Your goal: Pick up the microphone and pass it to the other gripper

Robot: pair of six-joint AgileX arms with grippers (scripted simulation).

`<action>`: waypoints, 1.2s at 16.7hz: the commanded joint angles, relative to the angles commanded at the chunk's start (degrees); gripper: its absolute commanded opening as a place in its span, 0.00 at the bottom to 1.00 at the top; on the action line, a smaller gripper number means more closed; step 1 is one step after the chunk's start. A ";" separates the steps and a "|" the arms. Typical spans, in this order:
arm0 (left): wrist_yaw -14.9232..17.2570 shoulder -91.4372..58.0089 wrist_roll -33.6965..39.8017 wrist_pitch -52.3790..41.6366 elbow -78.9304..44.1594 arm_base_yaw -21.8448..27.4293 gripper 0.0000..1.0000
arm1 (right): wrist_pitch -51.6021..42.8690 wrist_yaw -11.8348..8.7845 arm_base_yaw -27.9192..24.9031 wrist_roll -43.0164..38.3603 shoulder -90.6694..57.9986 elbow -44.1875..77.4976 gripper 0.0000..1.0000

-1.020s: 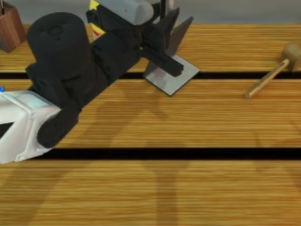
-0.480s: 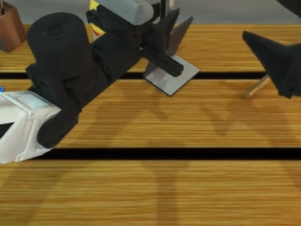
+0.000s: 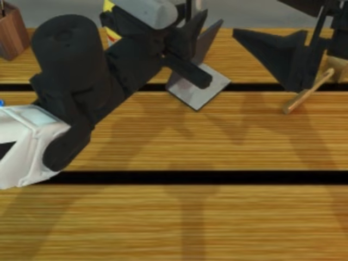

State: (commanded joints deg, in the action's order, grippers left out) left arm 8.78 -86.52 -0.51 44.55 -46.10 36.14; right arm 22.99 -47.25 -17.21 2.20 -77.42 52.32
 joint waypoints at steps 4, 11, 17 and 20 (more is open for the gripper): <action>0.00 0.00 0.00 0.00 0.00 0.00 0.00 | -0.09 0.12 0.30 -0.01 0.19 -0.25 1.00; 0.00 0.00 0.00 0.00 0.00 0.00 0.00 | 1.36 6.80 -6.67 -0.35 -9.49 8.28 1.00; 0.00 0.00 0.00 0.00 0.00 0.00 0.00 | 2.41 12.00 -11.75 -0.59 -16.85 14.66 1.00; 0.00 0.00 0.00 0.00 0.00 0.00 0.00 | 2.41 12.00 -11.75 -0.59 -16.85 14.66 1.00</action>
State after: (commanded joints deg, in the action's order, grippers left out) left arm 8.78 -86.52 -0.51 44.55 -46.10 36.14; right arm 25.39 -35.24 -28.96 1.61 -94.27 66.98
